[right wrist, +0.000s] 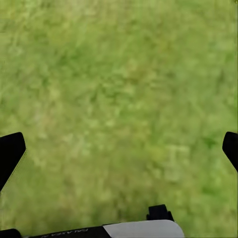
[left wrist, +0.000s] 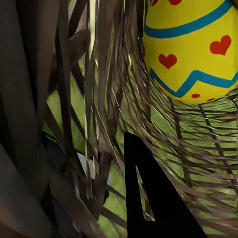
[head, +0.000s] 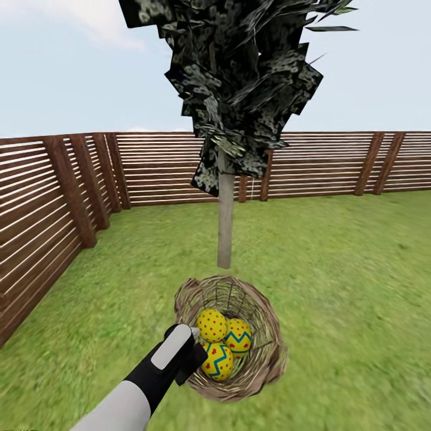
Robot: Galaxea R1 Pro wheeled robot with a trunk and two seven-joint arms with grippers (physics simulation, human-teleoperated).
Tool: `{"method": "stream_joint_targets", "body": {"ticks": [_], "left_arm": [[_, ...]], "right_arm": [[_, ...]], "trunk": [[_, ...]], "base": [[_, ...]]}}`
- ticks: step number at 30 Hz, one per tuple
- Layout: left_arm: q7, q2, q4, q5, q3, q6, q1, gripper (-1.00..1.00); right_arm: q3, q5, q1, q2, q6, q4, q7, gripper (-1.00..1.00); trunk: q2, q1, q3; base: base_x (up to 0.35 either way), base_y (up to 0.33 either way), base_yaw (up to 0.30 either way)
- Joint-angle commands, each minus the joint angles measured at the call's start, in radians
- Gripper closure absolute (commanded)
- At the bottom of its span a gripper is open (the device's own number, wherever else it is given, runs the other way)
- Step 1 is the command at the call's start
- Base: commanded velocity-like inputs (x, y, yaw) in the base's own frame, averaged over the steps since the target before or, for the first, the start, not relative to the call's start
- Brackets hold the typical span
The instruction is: Take the three Easter eggs out of the wicker basket on the lawn in the garden, then place them on the lawn next to a single tree (choose any tree) so that all three eggs are next to the same tree and none are left in the basket.
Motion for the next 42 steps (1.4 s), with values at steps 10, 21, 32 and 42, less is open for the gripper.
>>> {"method": "stream_joint_targets", "body": {"ticks": [10,21,32,42], "left_arm": [[0.003,0.000,0.000,0.011,-0.002,0.004,-0.002,1.00],[0.003,0.000,-0.003,0.009,-0.003,0.004,-0.002,1.00],[0.003,0.000,-0.001,0.009,-0.002,0.004,-0.002,1.00],[0.011,0.000,-0.009,0.014,0.004,0.002,-0.002,1.00]], "right_arm": [[-0.010,-0.002,-0.001,-0.001,-0.004,0.000,0.009,-1.00],[-0.064,-0.198,-0.001,-0.176,-0.076,-0.045,-0.207,-1.00],[-0.197,-0.122,-0.001,-0.074,-0.397,-0.039,-0.204,-1.00],[-0.201,-0.121,-0.001,-0.073,-0.396,-0.036,-0.206,-1.00]], "trunk": [[-0.002,0.001,-0.002],[-0.002,0.001,-0.002],[-0.002,0.001,-0.002],[-0.002,0.001,-0.002]], "base": [[0.327,-0.039,0.267],[0.310,-0.137,0.021],[0.289,-0.158,0.000],[0.089,-0.056,0.000]]}}
